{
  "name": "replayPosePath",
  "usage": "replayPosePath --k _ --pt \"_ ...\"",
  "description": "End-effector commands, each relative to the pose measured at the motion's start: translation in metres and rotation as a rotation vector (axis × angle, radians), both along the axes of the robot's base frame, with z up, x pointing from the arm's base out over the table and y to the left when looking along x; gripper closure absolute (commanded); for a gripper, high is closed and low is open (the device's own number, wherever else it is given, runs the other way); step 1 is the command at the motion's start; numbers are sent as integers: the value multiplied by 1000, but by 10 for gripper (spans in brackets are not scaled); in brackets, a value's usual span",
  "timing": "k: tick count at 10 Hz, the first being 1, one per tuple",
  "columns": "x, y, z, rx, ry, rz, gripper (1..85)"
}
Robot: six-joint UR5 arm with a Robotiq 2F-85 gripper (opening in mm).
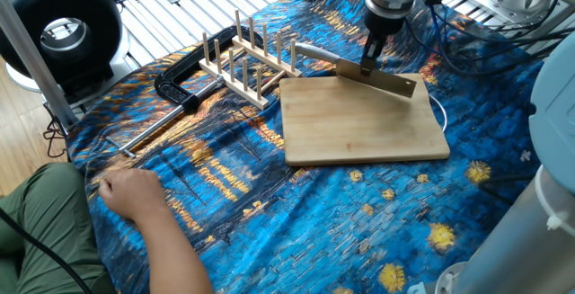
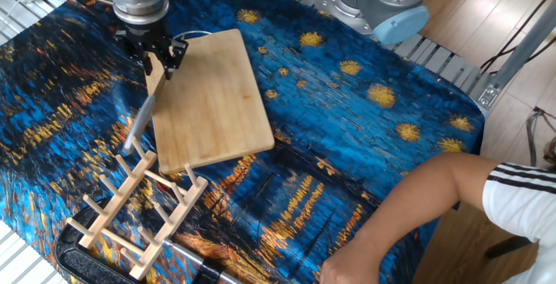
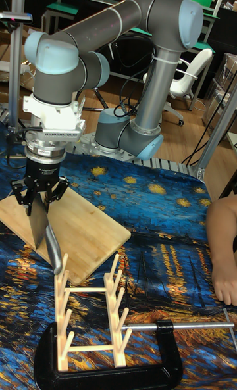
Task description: Put the knife on the cutting board
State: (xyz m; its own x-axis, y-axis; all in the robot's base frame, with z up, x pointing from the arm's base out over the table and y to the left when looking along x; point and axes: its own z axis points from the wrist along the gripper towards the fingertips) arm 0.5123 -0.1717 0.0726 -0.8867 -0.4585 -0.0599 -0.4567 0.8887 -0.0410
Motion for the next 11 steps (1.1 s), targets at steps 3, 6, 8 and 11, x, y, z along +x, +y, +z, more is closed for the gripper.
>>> replayPosePath --k 3,6,8,11 --pt "2 -3 -1 -4 -12 41 437" --pt "-1 -7 -3 -1 -18 27 500" --pt "-4 -15 -2 -15 -16 -31 817" --pt "-8 -22 2 -24 -18 -27 847"
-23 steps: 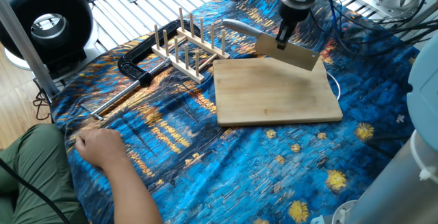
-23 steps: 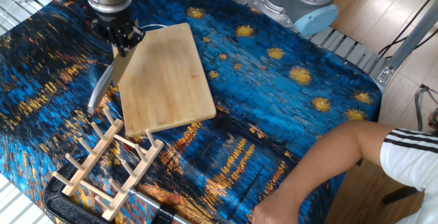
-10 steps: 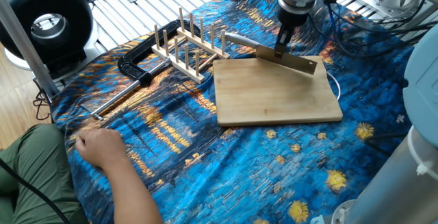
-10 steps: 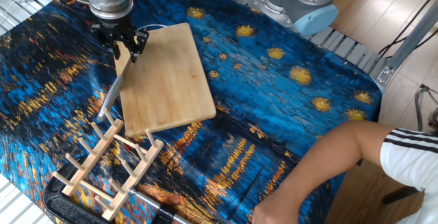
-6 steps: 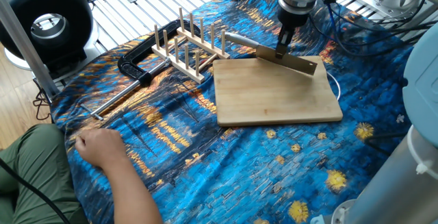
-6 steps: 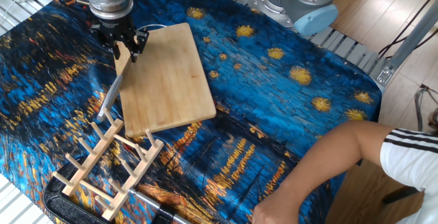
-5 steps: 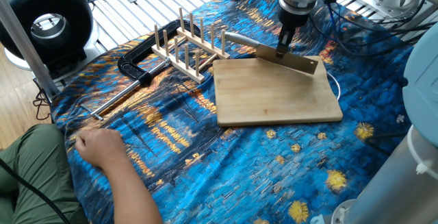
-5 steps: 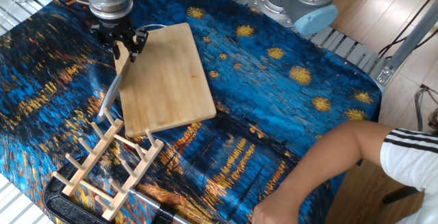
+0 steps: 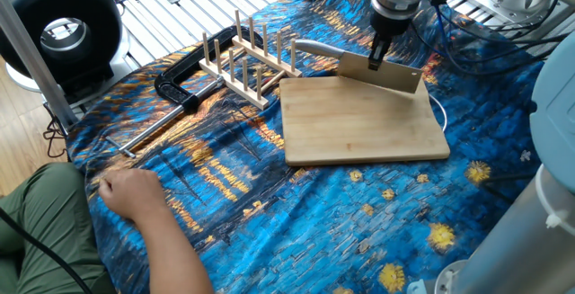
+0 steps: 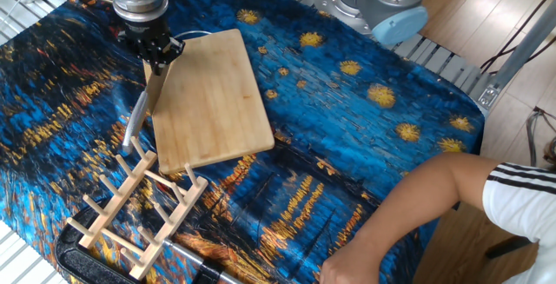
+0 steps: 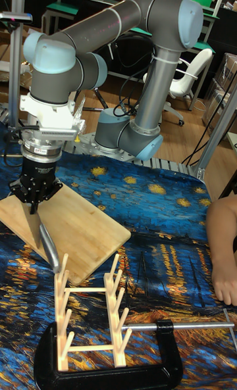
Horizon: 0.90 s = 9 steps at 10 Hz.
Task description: Put the knife on the cutting board
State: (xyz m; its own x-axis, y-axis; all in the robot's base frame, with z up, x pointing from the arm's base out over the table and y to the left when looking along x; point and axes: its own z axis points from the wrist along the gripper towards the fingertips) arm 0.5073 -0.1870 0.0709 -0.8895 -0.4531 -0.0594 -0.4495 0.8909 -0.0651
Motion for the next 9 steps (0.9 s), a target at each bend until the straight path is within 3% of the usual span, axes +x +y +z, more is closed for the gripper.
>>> replayPosePath --k 1,5,8,9 --pt "-10 -9 6 -1 -5 -20 847" --pt "-26 -15 3 7 -8 -21 847" --pt "-28 -16 3 -2 -2 -29 837" --pt "-26 -13 2 9 -5 3 620"
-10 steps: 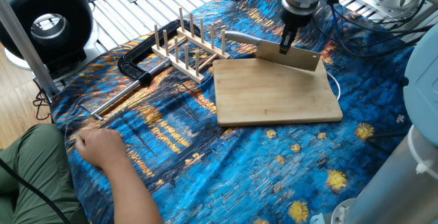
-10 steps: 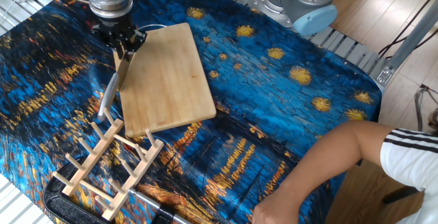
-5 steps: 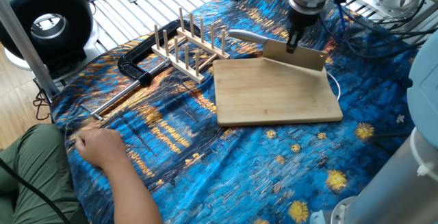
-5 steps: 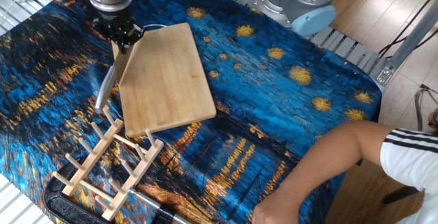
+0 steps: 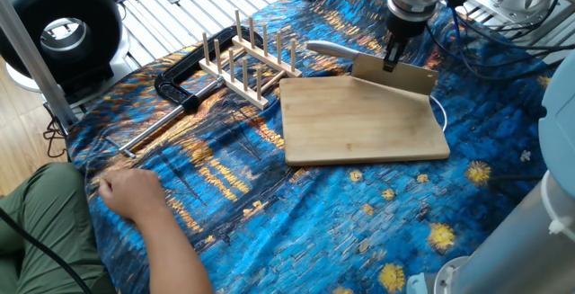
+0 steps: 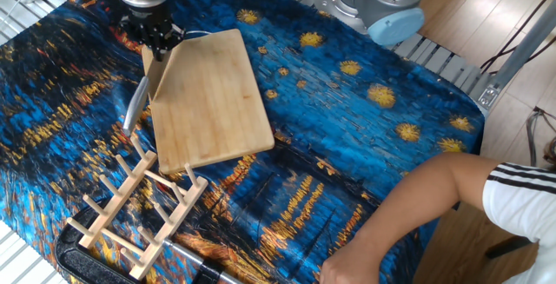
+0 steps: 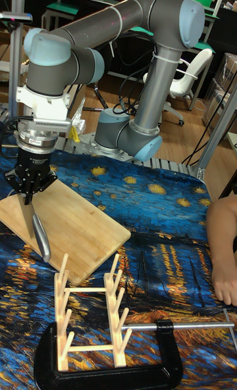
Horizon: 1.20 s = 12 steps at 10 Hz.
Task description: Put the knife on the cutting board
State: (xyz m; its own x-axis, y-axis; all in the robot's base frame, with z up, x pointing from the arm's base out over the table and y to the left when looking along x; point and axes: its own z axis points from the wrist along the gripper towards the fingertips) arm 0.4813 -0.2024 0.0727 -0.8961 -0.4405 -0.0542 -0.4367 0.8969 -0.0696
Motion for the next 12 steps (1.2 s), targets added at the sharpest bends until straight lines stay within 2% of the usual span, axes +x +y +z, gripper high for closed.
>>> replayPosePath --k 1,4,9,12 --pt "1 6 -1 29 -8 28 550" --pt "2 10 -1 43 -9 39 380" --pt "-2 13 -2 46 6 115 77" --pt "-3 13 -1 45 9 136 7"
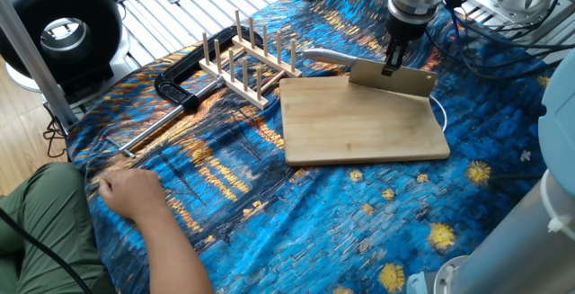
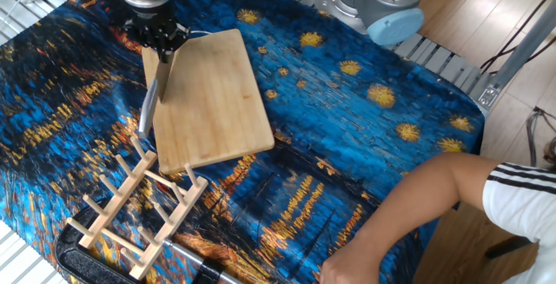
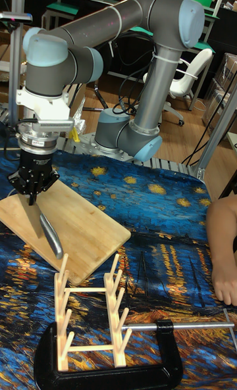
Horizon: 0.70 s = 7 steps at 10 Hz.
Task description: Put the knife on the cutting board
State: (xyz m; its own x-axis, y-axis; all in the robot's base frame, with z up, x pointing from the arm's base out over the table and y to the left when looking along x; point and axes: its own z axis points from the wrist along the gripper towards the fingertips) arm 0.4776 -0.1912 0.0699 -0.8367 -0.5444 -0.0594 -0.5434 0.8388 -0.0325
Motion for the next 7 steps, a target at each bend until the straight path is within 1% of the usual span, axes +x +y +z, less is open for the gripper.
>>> replayPosePath --k 1,5,7 --pt "1 3 1 15 -4 13 7" --pt "2 9 -4 14 -4 8 7" --pt "4 13 -8 10 -19 16 7"
